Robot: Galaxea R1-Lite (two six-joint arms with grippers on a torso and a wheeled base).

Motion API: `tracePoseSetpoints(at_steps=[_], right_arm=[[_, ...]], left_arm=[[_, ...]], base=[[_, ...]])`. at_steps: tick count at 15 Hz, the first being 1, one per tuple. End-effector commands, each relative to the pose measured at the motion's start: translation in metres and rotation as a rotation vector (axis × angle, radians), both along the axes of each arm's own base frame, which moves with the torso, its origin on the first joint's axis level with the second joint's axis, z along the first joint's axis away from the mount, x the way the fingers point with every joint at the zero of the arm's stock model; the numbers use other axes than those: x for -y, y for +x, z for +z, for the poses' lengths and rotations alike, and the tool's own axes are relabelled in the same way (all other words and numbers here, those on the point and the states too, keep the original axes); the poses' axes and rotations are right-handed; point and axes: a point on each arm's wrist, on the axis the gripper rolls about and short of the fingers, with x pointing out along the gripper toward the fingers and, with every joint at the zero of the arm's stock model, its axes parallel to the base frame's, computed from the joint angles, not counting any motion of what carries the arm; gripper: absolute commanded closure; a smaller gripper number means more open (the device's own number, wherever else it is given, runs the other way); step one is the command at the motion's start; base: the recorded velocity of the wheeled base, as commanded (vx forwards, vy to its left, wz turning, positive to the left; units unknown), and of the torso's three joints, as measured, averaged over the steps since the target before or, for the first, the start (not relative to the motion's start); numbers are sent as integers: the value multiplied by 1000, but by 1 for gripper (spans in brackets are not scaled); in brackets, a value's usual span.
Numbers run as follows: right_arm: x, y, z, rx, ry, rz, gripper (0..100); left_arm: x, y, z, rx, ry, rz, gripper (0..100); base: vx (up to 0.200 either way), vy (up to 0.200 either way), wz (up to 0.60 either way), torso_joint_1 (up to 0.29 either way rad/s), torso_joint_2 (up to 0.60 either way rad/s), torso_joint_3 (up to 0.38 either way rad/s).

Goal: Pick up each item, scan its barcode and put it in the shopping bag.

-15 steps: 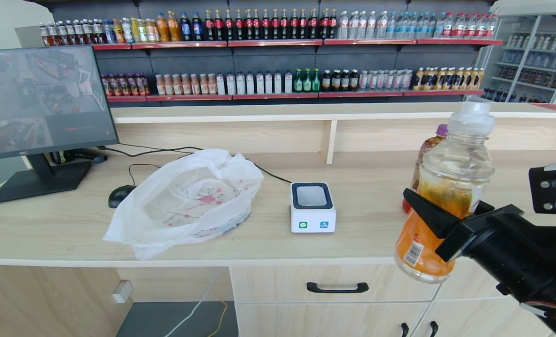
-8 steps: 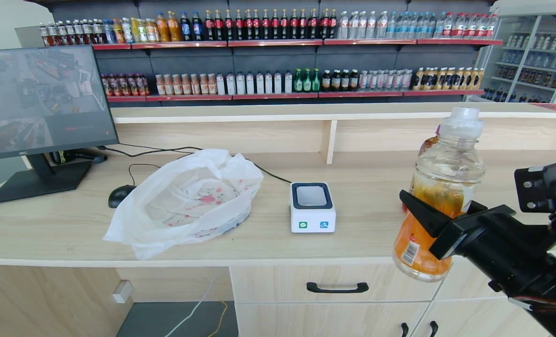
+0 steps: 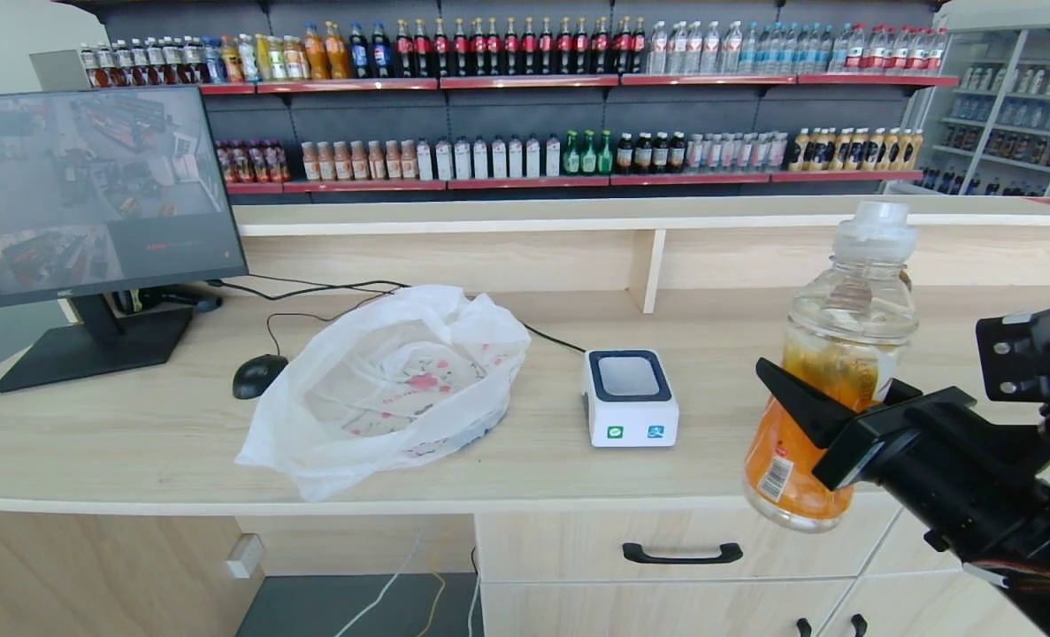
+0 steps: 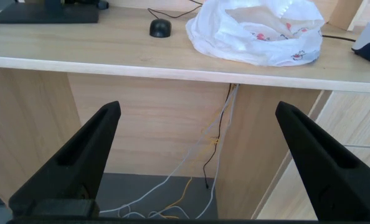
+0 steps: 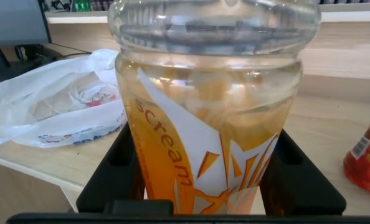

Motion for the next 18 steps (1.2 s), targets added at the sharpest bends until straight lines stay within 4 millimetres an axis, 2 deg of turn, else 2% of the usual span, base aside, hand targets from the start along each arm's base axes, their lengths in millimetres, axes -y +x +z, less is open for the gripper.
tracePoseSetpoints(at_steps=[1,5,9,11,13,15,17,18], right_arm=[[1,-2,1,5,3,1,100],[3,-4,1,6,3,1,100],[-2,2,2,14,-11,-2,100],[-4,14,4,30,-35,-3,100],[1,42,8,101,-160,18,100],[10,57,-2,119,-293,56,100],[5,74,-13,137,-360,151,100],[3,82,-17,194,-414,133,100]], left_arm=[[0,0,0,1,0,0,0],[0,0,0,1,0,0,0],[0,0,0,1,2,0,0],[0,0,0,-1,2,0,0],[0,0,0,-1,2,0,0],[0,0,0,-1,2,0,0],[0,0,0,1,2,0,0],[0,0,0,1,2,0,0]], base=[[0,200,0,-7,-7,7],[0,200,0,0,2,0],[0,0,0,0,0,0],[0,0,0,0,0,0],[0,0,0,0,0,0],[0,0,0,0,0,0],[0,0,0,0,0,0],[0,0,0,0,0,0]])
